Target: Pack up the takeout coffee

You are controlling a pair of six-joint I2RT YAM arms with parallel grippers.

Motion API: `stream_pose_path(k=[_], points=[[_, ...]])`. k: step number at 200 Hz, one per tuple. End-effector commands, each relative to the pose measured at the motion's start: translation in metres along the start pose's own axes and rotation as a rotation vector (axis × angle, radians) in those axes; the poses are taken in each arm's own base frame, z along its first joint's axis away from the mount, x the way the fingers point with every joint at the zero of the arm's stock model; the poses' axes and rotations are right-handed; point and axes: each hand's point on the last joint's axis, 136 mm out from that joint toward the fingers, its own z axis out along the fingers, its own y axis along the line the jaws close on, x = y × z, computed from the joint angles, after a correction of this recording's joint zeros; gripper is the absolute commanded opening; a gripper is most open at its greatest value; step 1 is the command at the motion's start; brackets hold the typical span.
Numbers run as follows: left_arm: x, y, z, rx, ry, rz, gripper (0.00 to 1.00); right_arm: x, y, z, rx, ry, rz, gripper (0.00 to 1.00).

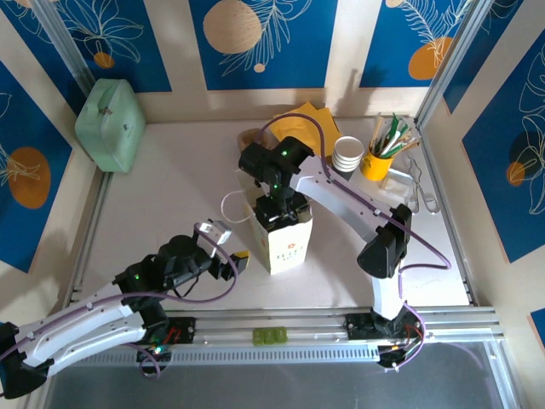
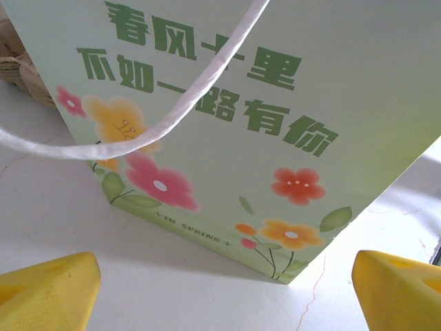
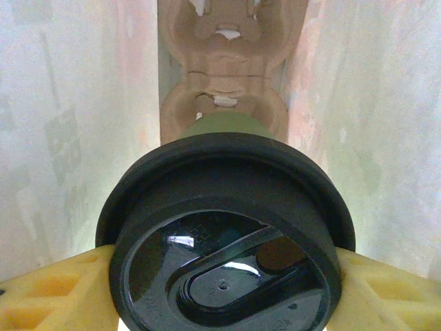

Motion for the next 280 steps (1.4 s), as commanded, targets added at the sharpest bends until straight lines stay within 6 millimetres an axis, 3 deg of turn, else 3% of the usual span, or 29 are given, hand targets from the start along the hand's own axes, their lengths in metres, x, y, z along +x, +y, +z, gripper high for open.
stream_pose_path(k=[1, 123, 280], points=[[0.003, 0.001, 0.0, -0.011, 0.009, 0.019, 0.94, 0.004, 0.002, -0.002, -0.034, 0.002, -0.001, 0.65], [0.006, 0.002, 0.004, -0.017, 0.023, 0.022, 0.94, -0.001, 0.006, 0.019, -0.057, 0.006, 0.026, 0.65], [-0.004, 0.006, 0.0, -0.045, -0.005, 0.036, 0.94, -0.001, 0.006, 0.016, -0.075, -0.015, 0.031, 0.65]])
